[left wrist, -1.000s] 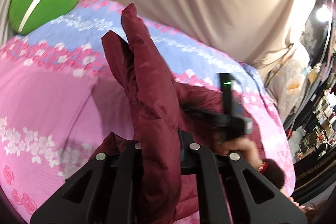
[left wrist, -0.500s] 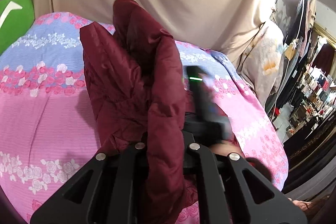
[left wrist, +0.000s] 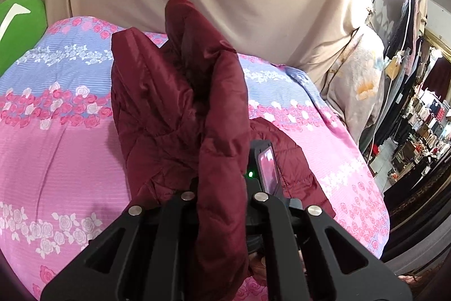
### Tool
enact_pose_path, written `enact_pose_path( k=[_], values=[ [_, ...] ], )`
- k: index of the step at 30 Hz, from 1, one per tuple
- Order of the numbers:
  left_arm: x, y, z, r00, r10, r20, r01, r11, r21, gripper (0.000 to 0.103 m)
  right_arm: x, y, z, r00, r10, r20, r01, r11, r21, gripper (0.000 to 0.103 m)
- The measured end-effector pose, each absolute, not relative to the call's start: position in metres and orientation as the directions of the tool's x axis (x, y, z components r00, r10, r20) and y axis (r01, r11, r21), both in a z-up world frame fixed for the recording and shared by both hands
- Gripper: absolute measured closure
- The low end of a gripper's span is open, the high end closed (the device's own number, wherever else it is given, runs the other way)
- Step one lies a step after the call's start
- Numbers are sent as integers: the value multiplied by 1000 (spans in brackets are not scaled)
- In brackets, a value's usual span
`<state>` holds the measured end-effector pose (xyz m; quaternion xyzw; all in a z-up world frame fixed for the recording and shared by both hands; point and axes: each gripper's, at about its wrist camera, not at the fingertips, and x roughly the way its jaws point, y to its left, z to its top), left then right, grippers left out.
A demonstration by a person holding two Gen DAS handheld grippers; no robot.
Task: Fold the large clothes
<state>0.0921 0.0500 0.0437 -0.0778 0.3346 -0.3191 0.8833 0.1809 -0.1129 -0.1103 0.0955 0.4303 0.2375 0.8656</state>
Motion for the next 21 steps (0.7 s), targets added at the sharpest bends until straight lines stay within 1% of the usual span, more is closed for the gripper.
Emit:
enact_pose_path(
  k=[4,8,12,14,16,17,19,21],
  values=[
    [91,50,46,573,-616,-541,508,785,-355,94,170,-132,-100,485,522,-701,-282,853,440,87],
    [89,54,52,582,-612,-536,505,788,-352,94,127,-142,-83,482,519,-706,-319,855,410,87],
    [92,48,54,569,-629,-530,513,775,-370,94,116,-134,-104,444,525,-727,-309,851,426,87],
    [92,39,54,559,-631,-538,523,772,-361,94,119,-129,-107,448,535,-716,-316,845,432,90],
    [90,29,54,547,-636,-544,540,765,-352,94,112,-131,-105,446,547,-708,-310,837,451,91],
    [89,22,54,540,-641,-545,550,759,-348,94,109,-142,-102,442,568,-694,-297,823,484,91],
    [87,8,53,527,-645,-554,573,751,-329,94,96,-179,-90,486,566,-666,-252,821,513,91],
    [86,-4,51,512,-649,-563,591,741,-317,94,81,-219,-78,575,493,-653,-191,857,479,91]
  ],
)
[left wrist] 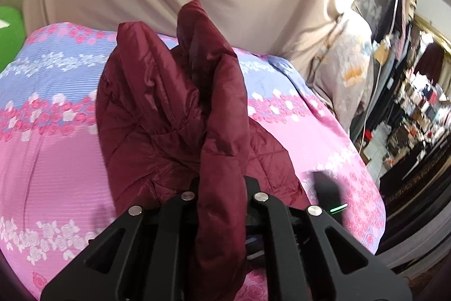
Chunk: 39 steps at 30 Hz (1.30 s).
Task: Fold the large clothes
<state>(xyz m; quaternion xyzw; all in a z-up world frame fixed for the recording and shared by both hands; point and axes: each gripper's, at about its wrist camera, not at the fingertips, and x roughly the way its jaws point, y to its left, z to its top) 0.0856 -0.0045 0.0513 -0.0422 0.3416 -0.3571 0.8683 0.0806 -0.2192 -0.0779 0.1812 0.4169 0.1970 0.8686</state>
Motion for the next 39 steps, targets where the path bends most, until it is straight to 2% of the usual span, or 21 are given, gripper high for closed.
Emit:
enact_pose_path(
  k=[4,6,11,18,21,25,26,30,31,33,35,36,37,39],
  values=[
    [84,-37,44,463,-666,-585,636,709,-304,94,41,-314,-71,708,245,-662,95,897,432,91],
    [84,-53,40,441,-669,-599,655,696,-296,94,34,-336,-80,704,206,-679,158,887,433,91],
    [79,-103,23,383,-656,-650,704,663,-255,94,57,-328,-103,672,244,-699,138,886,442,93],
    [67,-173,-5,336,-614,-714,757,628,-184,94,72,-337,-106,678,323,-660,93,853,513,95],
    [70,-196,-22,331,-580,-744,753,638,-162,94,56,-344,-121,682,350,-642,89,832,548,95],
    [77,-209,-40,311,-543,-780,737,656,-164,90,33,-363,-111,693,357,-627,113,804,583,93],
    [77,-210,-43,310,-540,-783,738,656,-161,88,21,-373,-106,707,342,-619,118,805,581,93],
    [68,-213,-41,275,-570,-774,761,621,-187,51,-17,-394,-76,771,266,-578,153,804,574,79],
    [65,-209,-36,266,-585,-766,760,616,-206,46,-21,-398,-68,785,244,-570,160,808,566,78],
    [56,-188,-10,255,-642,-723,756,599,-265,41,-32,-398,-49,810,200,-551,160,829,536,73],
    [51,-157,18,285,-699,-656,747,591,-304,30,-50,-389,-31,836,199,-511,114,849,516,65],
    [49,-139,31,326,-711,-623,734,606,-308,21,-52,-382,-22,848,204,-489,85,858,506,56],
    [48,-113,46,402,-706,-583,702,647,-299,19,-53,-372,-13,857,217,-467,47,870,491,47],
    [50,-81,57,515,-640,-571,632,733,-252,19,-57,-345,-16,864,243,-442,-14,888,460,37]
  ],
)
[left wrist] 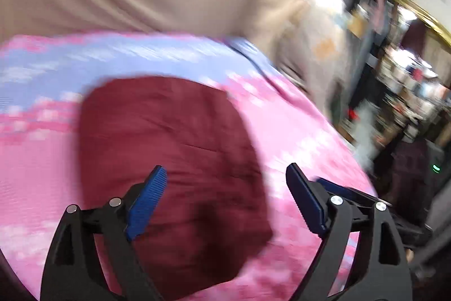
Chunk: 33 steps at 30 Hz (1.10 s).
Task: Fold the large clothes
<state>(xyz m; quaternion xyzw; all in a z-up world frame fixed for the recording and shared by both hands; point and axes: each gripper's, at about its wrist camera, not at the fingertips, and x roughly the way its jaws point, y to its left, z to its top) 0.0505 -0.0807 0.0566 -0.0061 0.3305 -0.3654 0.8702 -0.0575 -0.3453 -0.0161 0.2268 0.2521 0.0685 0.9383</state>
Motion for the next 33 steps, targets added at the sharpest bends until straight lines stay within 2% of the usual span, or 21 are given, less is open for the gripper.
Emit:
enact_pose_path(
  k=[3,6,7,8,9,10,13,19,23,25,27,28,29,31,33],
  values=[
    [60,-47,45,559,-567,-605,536,804,-257,19,-48,-321,-8,861,252,-443,-62,914,400,33],
    [68,-37,17,514,-539,-667,480,826,-297,20,-40,-305,-30,831,285,-478,-90,916,390,33],
    [68,-37,7,498,-536,-682,471,827,-306,21,-37,-297,-32,828,277,-488,-79,919,387,42],
    [67,-39,-1,486,-527,-697,471,830,-299,23,-31,-296,-38,828,243,-505,-46,928,371,58],
    [65,-41,-6,484,-512,-710,472,836,-281,23,-29,-298,-46,825,208,-525,-10,935,354,87],
    [62,-45,-10,496,-490,-717,481,842,-243,23,-30,-305,-52,815,189,-547,28,931,363,93],
    [58,-60,-19,519,-449,-727,504,848,-165,23,-44,-331,-67,823,203,-530,81,882,464,98],
    [60,-88,-46,516,-375,-770,526,848,-60,23,-41,-353,-132,750,259,-609,180,805,565,100],
    [59,-94,-49,525,-351,-776,520,853,-34,21,-40,-354,-128,734,258,-629,188,812,553,99],
    [60,-94,-48,521,-352,-778,519,854,-39,21,-46,-357,-111,744,229,-628,200,821,535,92],
    [59,-94,-48,519,-354,-778,516,855,-45,20,-51,-362,-80,785,135,-604,223,848,480,81],
    [59,-94,-48,520,-354,-778,516,855,-44,19,-50,-364,-65,805,107,-584,219,861,459,80],
    [60,-94,-48,520,-354,-777,517,855,-43,19,-44,-366,-48,826,87,-556,205,874,441,78],
    [59,-96,-48,523,-351,-777,517,855,-38,18,-22,-364,-20,854,44,-519,197,895,400,65],
    [59,-96,-48,521,-349,-779,515,856,-39,18,6,-362,-9,855,28,-519,196,907,372,58]
  ],
)
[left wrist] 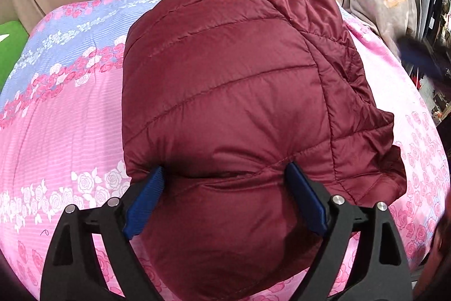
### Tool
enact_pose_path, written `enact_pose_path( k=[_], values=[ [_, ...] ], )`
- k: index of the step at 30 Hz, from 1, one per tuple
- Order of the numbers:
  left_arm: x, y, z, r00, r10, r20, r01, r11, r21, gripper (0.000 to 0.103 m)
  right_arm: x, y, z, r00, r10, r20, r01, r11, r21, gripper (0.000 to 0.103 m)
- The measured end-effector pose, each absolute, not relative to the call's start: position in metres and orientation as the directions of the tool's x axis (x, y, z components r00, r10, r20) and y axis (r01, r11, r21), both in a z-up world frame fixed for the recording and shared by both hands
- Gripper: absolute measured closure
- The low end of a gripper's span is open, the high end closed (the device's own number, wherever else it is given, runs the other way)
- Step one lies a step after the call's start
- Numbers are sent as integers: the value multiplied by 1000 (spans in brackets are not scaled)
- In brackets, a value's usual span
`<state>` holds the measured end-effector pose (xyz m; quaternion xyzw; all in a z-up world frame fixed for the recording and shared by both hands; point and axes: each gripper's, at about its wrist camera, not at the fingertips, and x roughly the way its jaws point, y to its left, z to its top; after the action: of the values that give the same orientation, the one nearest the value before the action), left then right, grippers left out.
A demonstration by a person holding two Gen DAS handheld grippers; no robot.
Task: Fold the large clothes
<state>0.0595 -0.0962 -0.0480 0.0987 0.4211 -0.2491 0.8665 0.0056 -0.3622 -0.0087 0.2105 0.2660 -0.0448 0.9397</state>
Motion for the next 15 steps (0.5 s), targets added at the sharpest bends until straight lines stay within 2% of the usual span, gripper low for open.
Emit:
enact_pose_path(
  k=[5,7,8,9,12,15],
  values=[
    [59,-97,-47,519,-348,-781,514,857,-40,17,99,-356,-22,786,38,-617,243,898,366,57],
    [59,-97,-47,518,-349,-781,514,857,-43,17,122,-357,-35,769,42,-638,268,885,381,68],
    [59,-97,-46,516,-352,-781,516,855,-45,17,126,-358,-35,776,46,-629,268,879,395,88],
    [59,-96,-46,513,-354,-782,515,856,-49,17,127,-359,-35,790,49,-611,266,871,413,94],
    [59,-97,-46,510,-361,-780,519,853,-56,16,125,-360,-38,811,-6,-585,283,880,382,98],
    [60,-99,-47,510,-372,-776,530,846,-58,13,141,-358,-62,762,-40,-646,316,894,318,98]
  ],
)
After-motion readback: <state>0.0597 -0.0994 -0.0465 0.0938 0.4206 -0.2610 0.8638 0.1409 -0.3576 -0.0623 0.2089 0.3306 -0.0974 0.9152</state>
